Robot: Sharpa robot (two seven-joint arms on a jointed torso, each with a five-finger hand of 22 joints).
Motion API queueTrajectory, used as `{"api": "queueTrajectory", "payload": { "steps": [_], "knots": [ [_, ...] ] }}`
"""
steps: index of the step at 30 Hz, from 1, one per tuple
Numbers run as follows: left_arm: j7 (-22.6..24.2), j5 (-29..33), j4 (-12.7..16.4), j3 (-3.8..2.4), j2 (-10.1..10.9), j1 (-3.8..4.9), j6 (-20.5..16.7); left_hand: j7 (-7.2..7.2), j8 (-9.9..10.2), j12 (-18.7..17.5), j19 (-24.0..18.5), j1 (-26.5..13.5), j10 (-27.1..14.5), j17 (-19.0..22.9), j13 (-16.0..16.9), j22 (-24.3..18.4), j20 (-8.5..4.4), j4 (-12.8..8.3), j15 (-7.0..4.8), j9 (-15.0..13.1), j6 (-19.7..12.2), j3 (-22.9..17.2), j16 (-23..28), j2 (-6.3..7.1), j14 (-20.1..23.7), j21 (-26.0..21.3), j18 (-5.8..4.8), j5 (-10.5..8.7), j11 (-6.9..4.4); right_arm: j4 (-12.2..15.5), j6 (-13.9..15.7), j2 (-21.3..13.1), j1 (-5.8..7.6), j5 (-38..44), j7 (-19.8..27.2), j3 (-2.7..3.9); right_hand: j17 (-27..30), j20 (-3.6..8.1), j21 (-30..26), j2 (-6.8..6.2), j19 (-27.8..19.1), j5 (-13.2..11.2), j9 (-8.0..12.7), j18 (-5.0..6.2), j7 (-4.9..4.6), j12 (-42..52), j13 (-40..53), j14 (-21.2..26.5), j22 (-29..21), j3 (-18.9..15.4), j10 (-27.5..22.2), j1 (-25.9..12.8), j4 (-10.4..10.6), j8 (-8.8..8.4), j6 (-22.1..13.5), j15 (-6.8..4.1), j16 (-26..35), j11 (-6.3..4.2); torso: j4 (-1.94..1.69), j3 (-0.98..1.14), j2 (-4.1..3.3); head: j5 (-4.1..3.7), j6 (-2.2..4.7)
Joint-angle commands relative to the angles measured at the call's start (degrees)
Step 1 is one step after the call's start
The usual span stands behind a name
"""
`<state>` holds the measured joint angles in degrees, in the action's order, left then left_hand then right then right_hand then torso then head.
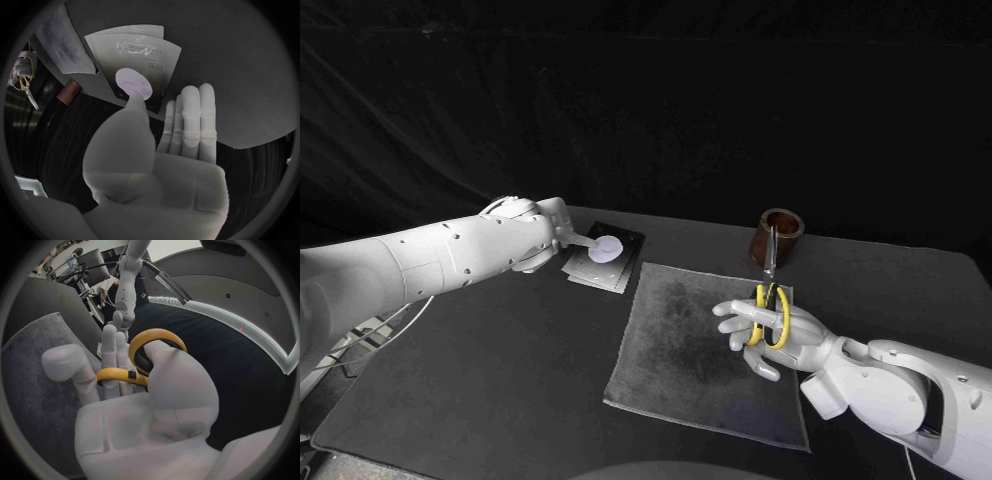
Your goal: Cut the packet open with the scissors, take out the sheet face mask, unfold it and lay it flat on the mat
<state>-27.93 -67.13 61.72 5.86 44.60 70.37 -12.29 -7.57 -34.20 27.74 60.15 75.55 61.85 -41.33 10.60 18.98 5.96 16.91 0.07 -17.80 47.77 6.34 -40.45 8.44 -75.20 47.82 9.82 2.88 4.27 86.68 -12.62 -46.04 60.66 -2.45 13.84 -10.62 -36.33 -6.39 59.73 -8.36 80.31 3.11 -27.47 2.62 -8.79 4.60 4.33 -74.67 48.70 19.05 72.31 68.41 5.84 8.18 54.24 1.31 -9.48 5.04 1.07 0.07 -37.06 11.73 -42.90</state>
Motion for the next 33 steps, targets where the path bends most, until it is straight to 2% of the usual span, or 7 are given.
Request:
{"api": "queueTrajectory", "payload": {
  "steps": [1, 12, 22, 27, 30, 33],
  "knots": [
    [-0.64, -0.49, -0.73, 0.03, -0.94, -0.13, 3.37, 0.39, 0.44, 0.39, -1.14, 0.98, -0.1, -0.68, 0.15, 0.56, 0.09, 0.04, -0.04, 0.58, 1.04, -0.68, -0.73, -0.83, 1.34, 0.64, 0.51, -0.09, -0.57, 0.08, -0.41, -0.01, 0.0, 0.47, 0.23, 0.06, -0.07, 0.08, -0.36, 0.68, -0.35, -0.35, 0.1, 4.93, -0.2, 0.19, 0.06, -0.2, -0.11, -0.44, 0.44, 0.12, 0.03, 0.36, 0.07, -0.13, 0.22, 0.03, -0.04, -0.01, -0.04, -0.01, -0.21],
    [0.04, 1.12, -3.13, 0.11, -2.86, -0.46, 5.42, 0.55, 3.07, -0.17, -3.59, 4.8, -0.45, -1.26, -0.01, 1.57, 0.42, -0.08, 0.09, 2.54, 3.27, -2.95, -1.65, -2.77, 3.7, 1.66, 0.51, -0.1, -0.54, 0.1, -0.3, -0.05, 0.0, 0.49, 0.14, 0.06, -0.1, 0.08, -0.47, 0.72, -0.4, -0.35, 0.12, 4.94, -0.24, 0.2, 0.06, -0.19, -0.24, -0.49, 0.47, 0.14, 0.06, 0.35, 0.11, -0.13, 0.23, 0.04, -0.05, 0.03, 0.03, -0.09, -0.47],
    [-0.31, 2.29, -3.73, 0.12, -3.42, -0.57, 7.37, 0.57, 4.88, -0.82, -3.83, 6.56, 0.0, -1.98, -0.35, 2.68, 0.37, -0.09, -0.02, 3.82, 4.68, -4.6, -3.71, -3.58, 3.06, 3.32, 0.58, -0.09, -0.6, 0.08, -0.21, -0.07, 0.0, 0.5, 0.1, 0.06, -0.12, 0.07, -0.52, 0.75, -0.42, -0.35, 0.13, 4.95, -0.26, 0.2, 0.06, -0.19, -0.28, -0.52, 0.48, 0.15, 0.08, 0.35, 0.13, -0.12, 0.24, 0.05, -0.03, 0.03, -0.01, -0.02, -0.71],
    [-0.22, 3.24, -4.26, 0.12, -3.73, -0.59, 7.62, 1.12, 5.63, -1.38, -3.98, 9.77, 0.61, -2.48, -0.72, 3.46, 0.19, -0.24, -0.37, 4.42, 5.93, -7.19, -5.1, -5.22, 2.78, 4.49, 0.61, -0.07, -1.0, 0.06, -0.16, -0.06, 0.0, 0.53, 0.09, 0.06, -0.13, 0.07, -0.47, 0.78, -0.41, -0.35, 0.14, 4.93, -0.27, 0.2, 0.06, -0.18, -0.22, -0.53, 0.49, 0.15, 0.09, 0.35, 0.15, -0.12, 0.24, 0.06, -0.02, 0.02, 0.01, -0.03, -0.8],
    [0.19, 4.32, -4.83, 0.13, -4.05, -0.73, 7.46, 1.59, 5.93, -1.99, -4.1, 13.78, 1.43, -2.9, -1.17, 4.13, -0.11, -0.33, -0.82, 4.73, 7.13, -10.19, -6.19, -6.21, 2.62, 5.49, 0.64, -0.05, -1.45, 0.05, -0.11, -0.05, 0.0, 0.57, 0.09, 0.06, -0.13, 0.07, -0.47, 0.78, -0.41, -0.35, 0.14, 4.93, -0.27, 0.2, 0.06, -0.18, -0.22, -0.53, 0.49, 0.15, 0.09, 0.35, 0.15, -0.12, 0.24, 0.06, -0.02, 0.02, 0.03, 0.02, -0.96],
    [0.94, 5.21, -5.4, 0.16, -4.4, -1.01, 6.76, 2.06, 6.06, -3.01, -4.58, 17.27, 3.14, -4.02, -1.92, 5.33, -0.56, -0.25, -1.22, 4.99, 9.12, -14.27, -8.45, -5.77, 2.19, 7.23, 0.61, -0.06, -1.93, 0.03, -0.06, -0.03, 0.0, 0.59, 0.07, 0.06, -0.13, 0.07, -0.47, 0.78, -0.41, -0.35, 0.14, 4.93, -0.27, 0.2, 0.06, -0.18, -0.22, -0.53, 0.49, 0.15, 0.09, 0.35, 0.15, -0.12, 0.24, 0.06, -0.02, 0.0, 0.03, -0.02, -1.04]
  ]
}}
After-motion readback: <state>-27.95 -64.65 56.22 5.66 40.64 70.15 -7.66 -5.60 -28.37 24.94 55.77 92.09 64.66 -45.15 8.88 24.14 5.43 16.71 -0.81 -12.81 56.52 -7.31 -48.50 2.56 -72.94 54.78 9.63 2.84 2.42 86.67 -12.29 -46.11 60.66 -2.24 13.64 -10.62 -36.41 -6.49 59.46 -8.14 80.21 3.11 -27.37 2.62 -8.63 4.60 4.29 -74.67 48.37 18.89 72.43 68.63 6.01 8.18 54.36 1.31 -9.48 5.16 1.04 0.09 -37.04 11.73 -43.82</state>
